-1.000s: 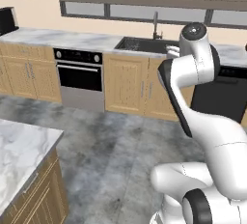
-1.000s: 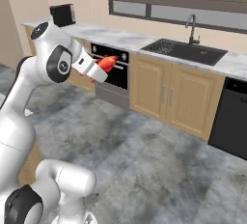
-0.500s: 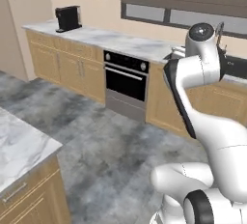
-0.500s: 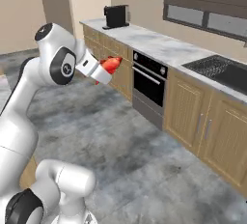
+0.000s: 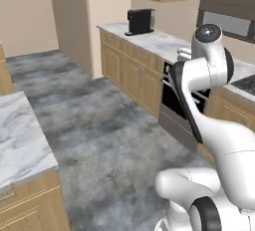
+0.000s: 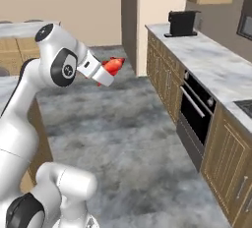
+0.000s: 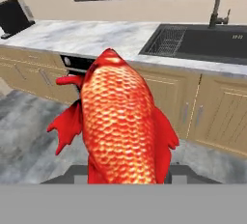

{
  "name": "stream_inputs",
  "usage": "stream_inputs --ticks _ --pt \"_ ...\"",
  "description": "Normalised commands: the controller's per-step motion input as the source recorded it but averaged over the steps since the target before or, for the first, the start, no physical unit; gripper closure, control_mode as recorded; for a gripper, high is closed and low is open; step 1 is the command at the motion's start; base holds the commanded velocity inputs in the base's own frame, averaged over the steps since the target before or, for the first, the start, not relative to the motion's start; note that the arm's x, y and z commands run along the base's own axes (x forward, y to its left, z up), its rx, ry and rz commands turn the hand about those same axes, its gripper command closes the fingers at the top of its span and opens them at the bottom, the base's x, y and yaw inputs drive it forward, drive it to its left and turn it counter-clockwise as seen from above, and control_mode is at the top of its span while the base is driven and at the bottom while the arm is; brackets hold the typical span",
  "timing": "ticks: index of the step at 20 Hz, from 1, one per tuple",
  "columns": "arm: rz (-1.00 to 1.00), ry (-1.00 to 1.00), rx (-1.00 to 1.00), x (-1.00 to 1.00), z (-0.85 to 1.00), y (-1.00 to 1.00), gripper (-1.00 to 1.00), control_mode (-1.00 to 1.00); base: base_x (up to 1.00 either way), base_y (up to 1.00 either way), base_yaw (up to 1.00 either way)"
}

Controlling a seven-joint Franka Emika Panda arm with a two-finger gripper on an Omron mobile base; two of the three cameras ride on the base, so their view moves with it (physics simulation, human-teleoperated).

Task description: Take the cheese, fish, and mushroom from the fridge and place them on the plate on the dining counter to create an appetizer plate.

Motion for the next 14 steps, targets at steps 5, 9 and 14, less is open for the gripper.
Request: stream_inputs --ticks 5,9,14 --pt "0.00 0.00 0.00 0.00 0.00 0.00 1.00 1.00 1.00 -0.53 0.60" --pt "0.00 0.00 0.00 0.00 0.00 0.00 1.00 1.00 1.00 -0.49 0.57" --pt "0.00 0.00 0.00 0.00 0.00 0.00 1.00 1.00 1.00 -0.57 0.53"
